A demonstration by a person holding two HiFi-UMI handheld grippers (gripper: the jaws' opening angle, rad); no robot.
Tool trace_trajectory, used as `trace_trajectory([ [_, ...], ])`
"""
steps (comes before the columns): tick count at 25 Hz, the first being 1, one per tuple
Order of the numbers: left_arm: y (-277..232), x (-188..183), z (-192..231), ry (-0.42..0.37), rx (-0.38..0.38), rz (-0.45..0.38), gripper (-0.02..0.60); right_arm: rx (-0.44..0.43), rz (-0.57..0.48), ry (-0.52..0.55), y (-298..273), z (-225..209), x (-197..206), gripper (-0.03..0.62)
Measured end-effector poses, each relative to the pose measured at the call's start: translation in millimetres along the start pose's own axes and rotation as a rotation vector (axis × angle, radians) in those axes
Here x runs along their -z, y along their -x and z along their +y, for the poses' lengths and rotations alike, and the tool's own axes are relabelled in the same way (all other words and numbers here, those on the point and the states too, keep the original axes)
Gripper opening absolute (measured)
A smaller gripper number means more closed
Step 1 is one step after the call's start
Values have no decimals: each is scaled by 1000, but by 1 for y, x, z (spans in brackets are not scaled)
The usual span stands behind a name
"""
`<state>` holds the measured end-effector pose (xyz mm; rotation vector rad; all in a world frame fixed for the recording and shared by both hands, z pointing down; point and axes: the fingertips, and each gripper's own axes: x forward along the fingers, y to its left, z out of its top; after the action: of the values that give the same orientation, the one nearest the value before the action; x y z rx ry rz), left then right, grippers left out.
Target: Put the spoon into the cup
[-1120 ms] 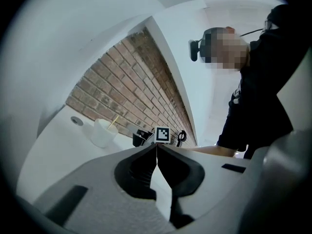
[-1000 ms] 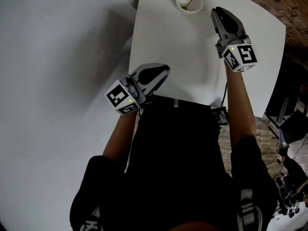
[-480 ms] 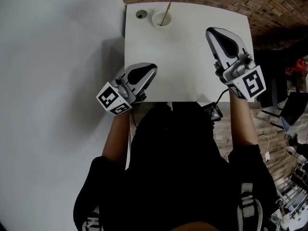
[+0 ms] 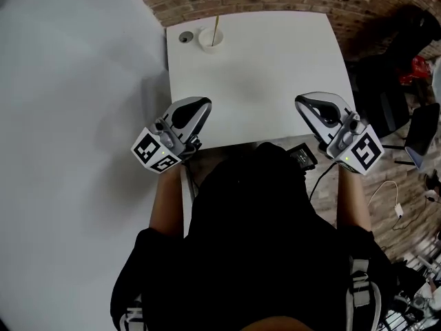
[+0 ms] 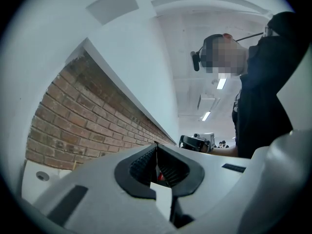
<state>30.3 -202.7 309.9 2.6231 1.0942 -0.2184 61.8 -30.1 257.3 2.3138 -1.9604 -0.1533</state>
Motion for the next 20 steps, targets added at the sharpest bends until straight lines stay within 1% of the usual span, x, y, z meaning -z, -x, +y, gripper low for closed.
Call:
trace_trajectory([
  [4, -11, 3, -33, -1, -6, 43, 17, 5, -3, -78, 41, 16, 10, 6],
  [8, -30, 29, -71, 22, 14, 110, 17, 5, -7, -156, 74, 23, 36, 6],
  [11, -49, 44, -102, 43, 33, 121, 17, -10, -2, -211, 98, 29, 55, 6],
  [16, -69, 84, -164, 102, 46, 160, 17, -36, -20, -243, 155, 52, 59, 6],
  [18, -75, 95, -190, 104, 53, 181, 17, -49, -31, -271, 175, 61, 61, 6],
  [20, -75, 104, -210, 103, 51, 201, 17, -68, -65, -314, 188, 70, 62, 6],
])
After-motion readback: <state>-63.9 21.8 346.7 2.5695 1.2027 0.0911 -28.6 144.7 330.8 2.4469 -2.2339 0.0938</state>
